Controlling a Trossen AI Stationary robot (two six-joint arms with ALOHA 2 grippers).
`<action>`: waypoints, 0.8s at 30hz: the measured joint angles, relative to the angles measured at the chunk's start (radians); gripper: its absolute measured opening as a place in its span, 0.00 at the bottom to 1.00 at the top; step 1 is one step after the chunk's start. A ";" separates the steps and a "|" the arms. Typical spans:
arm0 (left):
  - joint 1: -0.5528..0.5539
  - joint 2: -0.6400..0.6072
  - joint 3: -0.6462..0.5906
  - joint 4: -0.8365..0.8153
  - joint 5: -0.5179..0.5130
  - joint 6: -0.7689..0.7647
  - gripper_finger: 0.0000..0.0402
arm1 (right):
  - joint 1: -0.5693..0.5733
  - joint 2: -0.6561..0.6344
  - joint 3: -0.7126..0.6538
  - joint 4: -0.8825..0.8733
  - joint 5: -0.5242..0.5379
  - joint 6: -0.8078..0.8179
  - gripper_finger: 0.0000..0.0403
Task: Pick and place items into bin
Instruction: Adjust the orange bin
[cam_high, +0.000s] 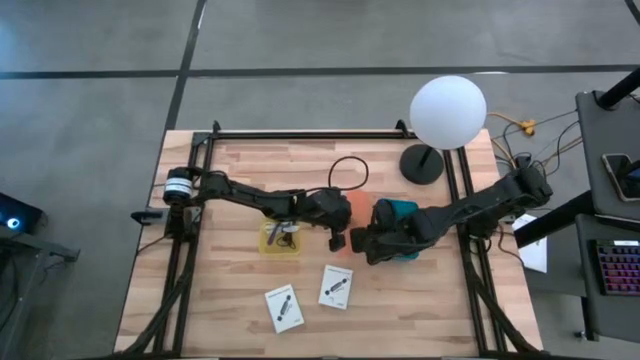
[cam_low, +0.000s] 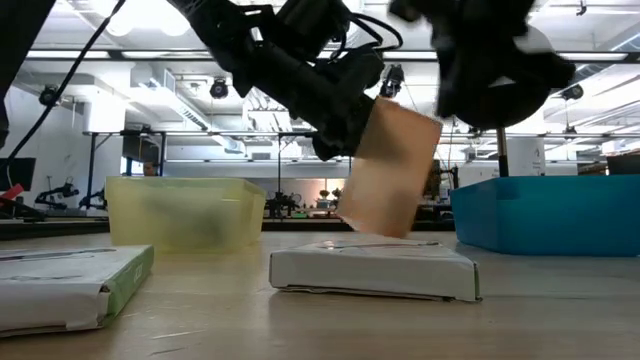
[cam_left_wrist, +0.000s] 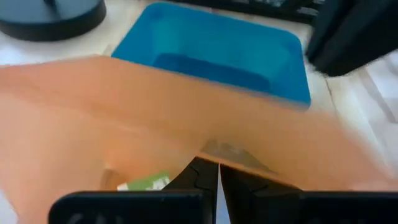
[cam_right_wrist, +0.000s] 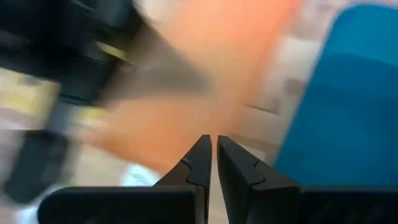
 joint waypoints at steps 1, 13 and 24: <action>0.000 0.000 0.001 0.003 0.001 0.000 0.00 | -0.001 -0.009 0.003 0.005 0.001 -0.012 0.04; 0.001 0.046 0.012 -0.012 0.017 -0.001 0.00 | 0.001 -0.008 -0.006 -0.035 -0.017 -0.009 0.04; -0.001 0.040 0.005 -0.180 0.040 -0.079 0.00 | -0.002 -0.004 -0.075 -0.048 -0.055 0.021 0.04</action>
